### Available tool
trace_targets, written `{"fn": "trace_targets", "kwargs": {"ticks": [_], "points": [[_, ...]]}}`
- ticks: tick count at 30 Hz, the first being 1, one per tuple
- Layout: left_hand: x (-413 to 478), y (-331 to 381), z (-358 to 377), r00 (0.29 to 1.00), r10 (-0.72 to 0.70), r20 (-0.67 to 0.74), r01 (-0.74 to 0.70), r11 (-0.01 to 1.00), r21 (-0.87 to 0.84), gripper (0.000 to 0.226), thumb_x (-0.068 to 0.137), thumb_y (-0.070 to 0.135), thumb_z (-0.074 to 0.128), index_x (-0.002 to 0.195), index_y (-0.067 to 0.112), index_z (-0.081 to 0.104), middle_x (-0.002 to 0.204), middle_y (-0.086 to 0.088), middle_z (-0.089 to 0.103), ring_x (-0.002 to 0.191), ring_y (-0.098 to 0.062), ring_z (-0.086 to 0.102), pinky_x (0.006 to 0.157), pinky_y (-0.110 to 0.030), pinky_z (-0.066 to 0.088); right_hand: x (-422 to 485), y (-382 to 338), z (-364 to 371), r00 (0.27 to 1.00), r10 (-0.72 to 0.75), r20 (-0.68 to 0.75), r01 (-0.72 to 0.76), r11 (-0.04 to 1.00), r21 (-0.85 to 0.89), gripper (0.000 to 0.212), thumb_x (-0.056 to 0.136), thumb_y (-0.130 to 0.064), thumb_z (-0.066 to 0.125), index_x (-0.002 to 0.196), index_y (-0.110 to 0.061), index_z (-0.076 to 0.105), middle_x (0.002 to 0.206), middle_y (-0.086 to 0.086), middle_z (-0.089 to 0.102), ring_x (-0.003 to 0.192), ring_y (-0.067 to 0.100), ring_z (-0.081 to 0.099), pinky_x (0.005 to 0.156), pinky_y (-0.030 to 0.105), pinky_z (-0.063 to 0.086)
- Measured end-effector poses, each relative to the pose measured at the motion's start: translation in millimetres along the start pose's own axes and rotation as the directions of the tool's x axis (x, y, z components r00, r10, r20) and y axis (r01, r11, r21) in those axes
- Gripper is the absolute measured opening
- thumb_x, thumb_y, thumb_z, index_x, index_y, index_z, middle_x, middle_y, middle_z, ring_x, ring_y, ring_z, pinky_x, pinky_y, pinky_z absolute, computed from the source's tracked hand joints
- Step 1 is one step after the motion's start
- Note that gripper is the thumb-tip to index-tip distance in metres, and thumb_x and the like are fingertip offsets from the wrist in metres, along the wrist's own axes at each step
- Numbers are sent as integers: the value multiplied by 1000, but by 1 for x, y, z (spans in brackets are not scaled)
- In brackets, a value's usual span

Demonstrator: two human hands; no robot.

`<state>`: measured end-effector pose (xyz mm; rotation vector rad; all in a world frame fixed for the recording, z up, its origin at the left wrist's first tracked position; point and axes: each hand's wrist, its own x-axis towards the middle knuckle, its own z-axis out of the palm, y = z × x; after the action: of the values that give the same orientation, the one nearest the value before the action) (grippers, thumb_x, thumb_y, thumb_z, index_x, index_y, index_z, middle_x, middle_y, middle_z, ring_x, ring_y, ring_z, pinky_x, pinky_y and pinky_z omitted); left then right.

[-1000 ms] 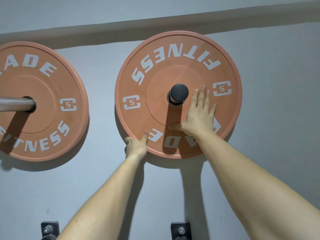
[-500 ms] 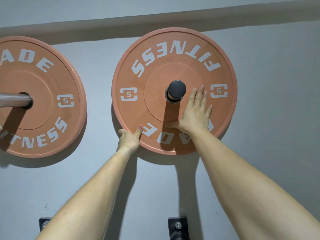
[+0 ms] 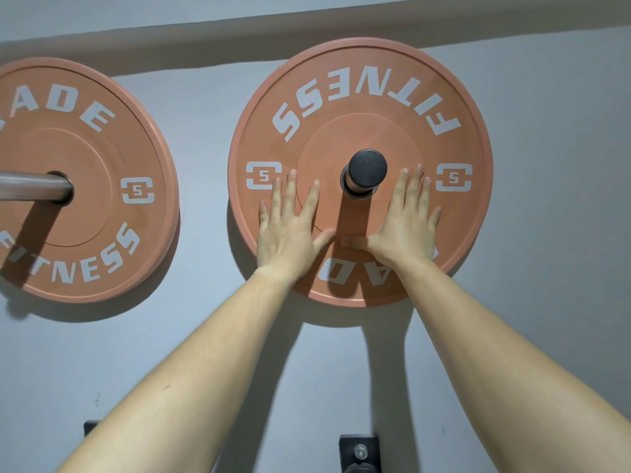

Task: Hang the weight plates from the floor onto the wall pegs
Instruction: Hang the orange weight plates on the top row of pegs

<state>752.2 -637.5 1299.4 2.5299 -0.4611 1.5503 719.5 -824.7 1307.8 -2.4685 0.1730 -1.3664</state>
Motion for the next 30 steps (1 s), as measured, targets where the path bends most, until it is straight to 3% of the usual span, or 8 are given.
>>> {"fn": "trace_targets", "kwargs": {"ticks": [9, 15, 18, 21, 24, 26, 30], "points": [[-2, 3, 9, 1000, -18, -5, 18, 999, 42, 85, 96, 66, 37, 159, 29, -6, 166, -11, -16, 152, -33, -15, 120, -58, 8, 0, 3, -5, 999, -34, -4, 34, 999, -20, 160, 43, -93, 65, 156, -16, -19, 163, 4, -27, 151, 25, -19, 120, 56, 6], [-3, 4, -5, 996, -24, 91, 20, 999, 49, 86, 97, 64, 39, 158, 30, -11, 165, -9, -22, 152, -32, -15, 121, -59, 14, -3, -1, -14, 999, -22, 45, 23, 999, -35, 159, 47, -93, 65, 155, -15, -22, 162, 5, -30, 151, 26, -21, 121, 55, 5], [-9, -5, -24, 990, -25, 136, 23, 1000, 20, 85, 93, 63, 46, 157, 36, -2, 166, -6, -17, 154, -29, -10, 120, -58, 15, -10, -3, -21, 996, 16, 89, -15, 1000, -16, 151, 57, -84, 70, 155, -15, -23, 161, 5, -32, 150, 26, -22, 121, 53, 3], [-26, -23, -46, 992, 27, 123, -36, 997, 69, 78, 91, 62, 45, 157, 35, 13, 167, -7, 2, 153, -30, 6, 121, -54, 17, -26, -3, -26, 995, 3, 104, -9, 999, 50, 136, 71, -70, 73, 156, -16, -19, 163, 2, -26, 152, 24, -18, 122, 50, 3], [-45, -44, -67, 991, 38, 130, -52, 993, 103, 77, 91, 63, 44, 157, 32, 20, 165, -8, 17, 152, -29, 16, 122, -51, 19, -44, -11, -34, 994, 43, 106, -52, 995, 84, 115, 83, -57, 69, 159, -16, -6, 167, 1, -11, 154, 22, -7, 124, 46, 8], [-55, -58, -87, 991, 5, 135, -14, 998, 66, 78, 90, 62, 46, 156, 29, 23, 164, -7, 22, 151, -27, 20, 121, -49, 20, -56, -29, -43, 989, 73, 130, -84, 993, 85, 97, 86, -51, 64, 159, -15, 10, 167, 3, 7, 153, 24, 7, 121, 45, 21], [-71, -86, -128, 988, -2, 152, -6, 999, 54, 74, 91, 62, 46, 154, 27, 28, 162, -5, 27, 147, -25, 27, 119, -45, 23, -79, -75, -64, 956, 40, 291, -67, 994, 82, 59, 85, -45, 59, 140, -24, 51, 141, 6, 46, 132, 30, 42, 97, 44, 45]]}}
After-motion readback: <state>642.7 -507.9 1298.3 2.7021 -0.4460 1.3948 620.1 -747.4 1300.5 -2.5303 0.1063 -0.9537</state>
